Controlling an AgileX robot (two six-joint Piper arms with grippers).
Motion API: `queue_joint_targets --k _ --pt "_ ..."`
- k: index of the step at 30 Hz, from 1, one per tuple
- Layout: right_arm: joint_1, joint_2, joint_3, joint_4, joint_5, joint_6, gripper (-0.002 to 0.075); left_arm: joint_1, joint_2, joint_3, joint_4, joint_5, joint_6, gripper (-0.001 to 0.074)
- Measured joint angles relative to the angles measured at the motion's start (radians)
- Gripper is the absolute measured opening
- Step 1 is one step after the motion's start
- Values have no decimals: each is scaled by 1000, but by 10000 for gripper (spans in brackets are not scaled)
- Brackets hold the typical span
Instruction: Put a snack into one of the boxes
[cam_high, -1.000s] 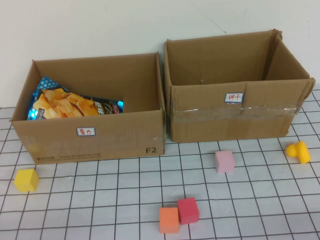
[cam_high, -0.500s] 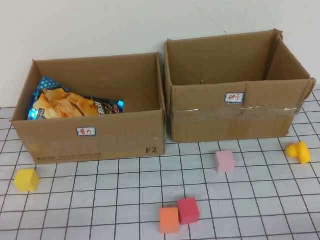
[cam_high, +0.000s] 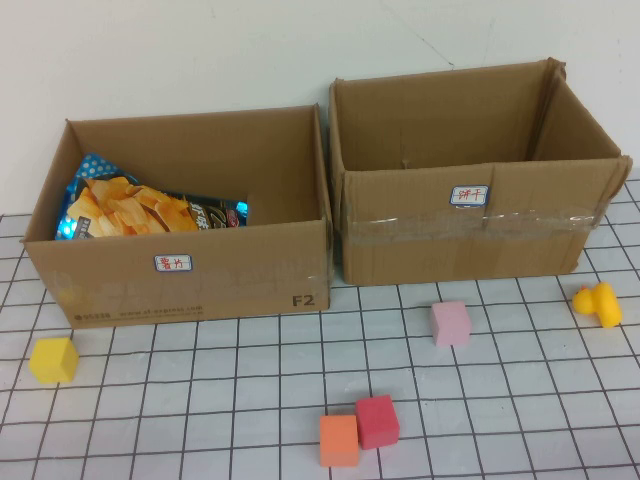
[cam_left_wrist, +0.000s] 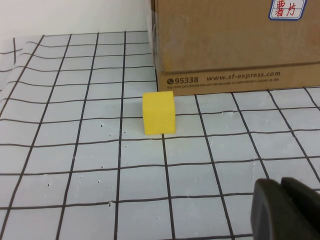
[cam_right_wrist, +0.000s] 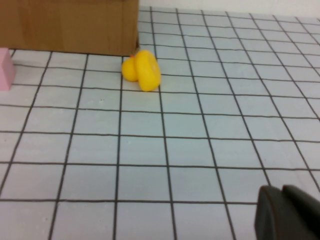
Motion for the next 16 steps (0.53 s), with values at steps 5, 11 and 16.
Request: queue_joint_targets --k 5,11,16 --pt "40 0 0 -4 0 8 -1 0 0 0 0 0 0 -1" --pt "40 0 0 -6 0 20 -1 0 0 0 0 0 -1 -1" --pt "50 0 0 -6 0 20 -1 0 0 0 0 0 -1 -1"
